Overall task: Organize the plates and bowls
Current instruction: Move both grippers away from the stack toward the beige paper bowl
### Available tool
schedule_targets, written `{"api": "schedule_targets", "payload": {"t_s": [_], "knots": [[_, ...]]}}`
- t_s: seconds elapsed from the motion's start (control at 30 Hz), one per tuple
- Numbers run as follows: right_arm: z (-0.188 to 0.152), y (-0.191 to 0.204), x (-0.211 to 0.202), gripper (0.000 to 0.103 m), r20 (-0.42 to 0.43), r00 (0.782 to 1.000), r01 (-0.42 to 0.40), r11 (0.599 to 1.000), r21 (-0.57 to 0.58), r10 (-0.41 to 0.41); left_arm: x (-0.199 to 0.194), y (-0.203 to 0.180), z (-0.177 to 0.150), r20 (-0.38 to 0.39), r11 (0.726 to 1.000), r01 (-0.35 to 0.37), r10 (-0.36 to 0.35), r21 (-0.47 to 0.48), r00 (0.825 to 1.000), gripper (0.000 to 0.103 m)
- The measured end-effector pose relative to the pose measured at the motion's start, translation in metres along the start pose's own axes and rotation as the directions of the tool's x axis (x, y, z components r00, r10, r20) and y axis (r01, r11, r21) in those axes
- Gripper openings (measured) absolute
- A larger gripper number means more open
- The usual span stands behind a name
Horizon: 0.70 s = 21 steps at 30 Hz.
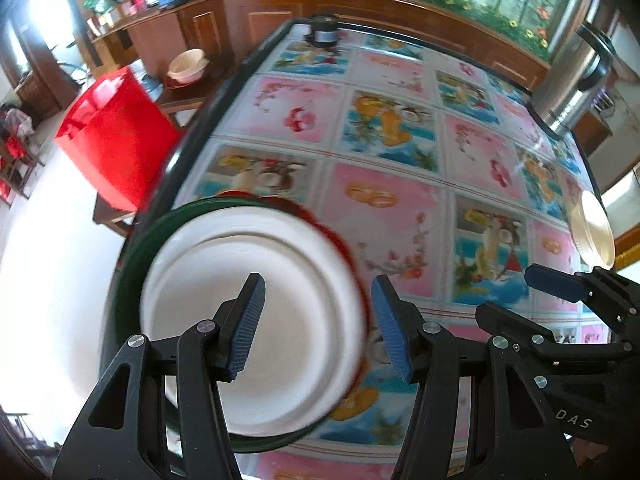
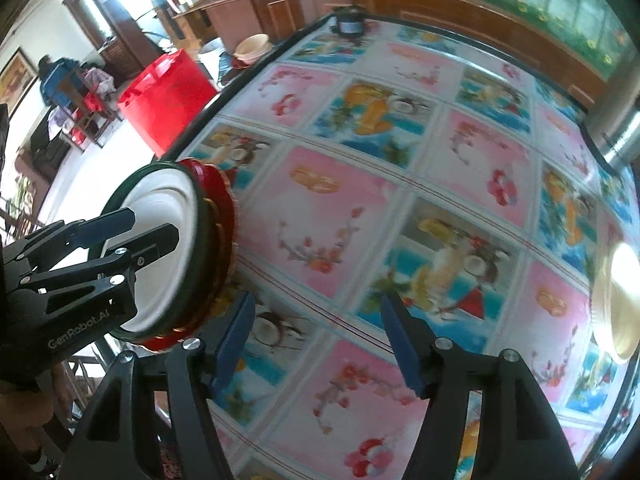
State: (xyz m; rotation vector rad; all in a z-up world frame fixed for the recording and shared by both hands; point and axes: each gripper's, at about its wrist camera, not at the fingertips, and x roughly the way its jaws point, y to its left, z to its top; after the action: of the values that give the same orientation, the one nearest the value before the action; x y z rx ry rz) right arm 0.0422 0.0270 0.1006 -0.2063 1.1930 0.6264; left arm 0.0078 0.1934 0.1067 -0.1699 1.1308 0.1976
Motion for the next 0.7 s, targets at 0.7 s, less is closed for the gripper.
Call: {"api": "schedule_targets", "payload": {"t_s": [0.7], "knots": [[-0.047, -0.119, -0.029, 0.068, 0.001, 0.997, 0.074, 0.974, 0.212, -0.076, 0.022, -0.142, 0.012, -0.057, 0.973, 0.120, -0.111, 0.198, 0.992, 0.056]]}}
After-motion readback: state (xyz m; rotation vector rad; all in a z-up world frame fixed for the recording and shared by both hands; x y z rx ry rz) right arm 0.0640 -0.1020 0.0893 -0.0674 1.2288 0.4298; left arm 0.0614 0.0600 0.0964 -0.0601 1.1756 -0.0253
